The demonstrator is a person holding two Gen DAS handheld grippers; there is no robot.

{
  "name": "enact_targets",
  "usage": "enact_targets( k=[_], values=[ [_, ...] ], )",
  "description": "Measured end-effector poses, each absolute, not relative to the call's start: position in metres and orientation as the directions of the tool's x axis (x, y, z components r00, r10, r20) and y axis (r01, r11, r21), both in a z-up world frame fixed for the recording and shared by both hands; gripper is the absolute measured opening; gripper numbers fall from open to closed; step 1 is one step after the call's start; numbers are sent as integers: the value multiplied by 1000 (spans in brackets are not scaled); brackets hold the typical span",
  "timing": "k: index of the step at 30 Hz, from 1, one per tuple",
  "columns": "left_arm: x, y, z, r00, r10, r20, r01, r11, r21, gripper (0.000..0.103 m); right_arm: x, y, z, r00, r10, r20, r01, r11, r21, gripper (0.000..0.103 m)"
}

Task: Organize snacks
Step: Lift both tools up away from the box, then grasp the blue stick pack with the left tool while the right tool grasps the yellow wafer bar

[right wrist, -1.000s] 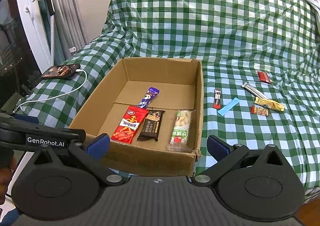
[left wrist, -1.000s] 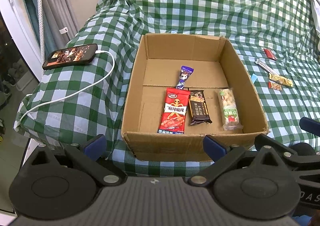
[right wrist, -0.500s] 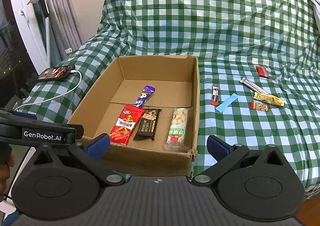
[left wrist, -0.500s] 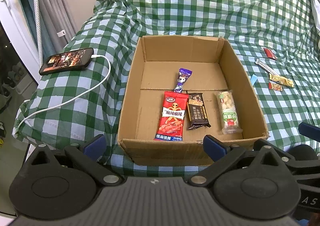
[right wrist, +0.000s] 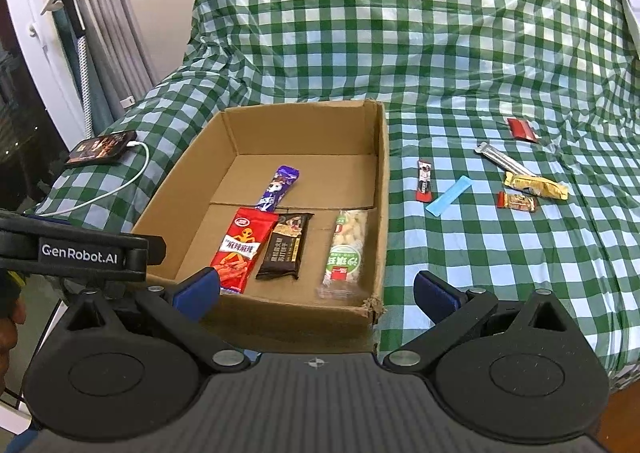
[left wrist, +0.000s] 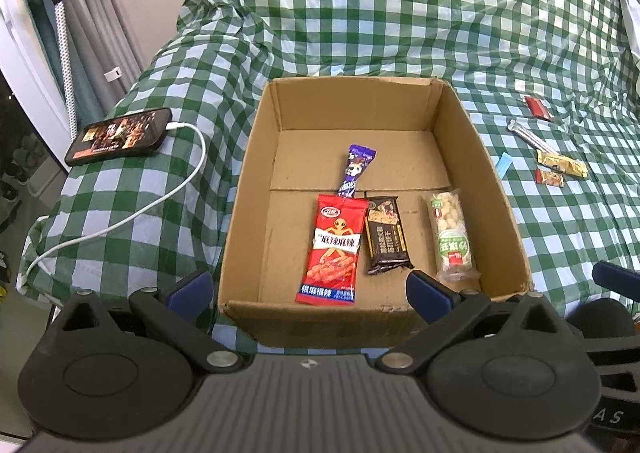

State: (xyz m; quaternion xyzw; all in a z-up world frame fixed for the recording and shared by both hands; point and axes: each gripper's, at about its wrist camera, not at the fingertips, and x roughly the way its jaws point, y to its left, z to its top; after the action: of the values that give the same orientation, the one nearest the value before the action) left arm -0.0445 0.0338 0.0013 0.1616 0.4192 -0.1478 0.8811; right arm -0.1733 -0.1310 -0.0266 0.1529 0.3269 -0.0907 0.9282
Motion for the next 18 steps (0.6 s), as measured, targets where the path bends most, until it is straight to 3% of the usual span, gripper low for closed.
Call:
enact_targets(
  k=[18],
  values=[
    [-26,-37,10,616,-173,-769,481,856,192,103,-178,-194,-35,767,-149,-624,393,878,272,102]
  ],
)
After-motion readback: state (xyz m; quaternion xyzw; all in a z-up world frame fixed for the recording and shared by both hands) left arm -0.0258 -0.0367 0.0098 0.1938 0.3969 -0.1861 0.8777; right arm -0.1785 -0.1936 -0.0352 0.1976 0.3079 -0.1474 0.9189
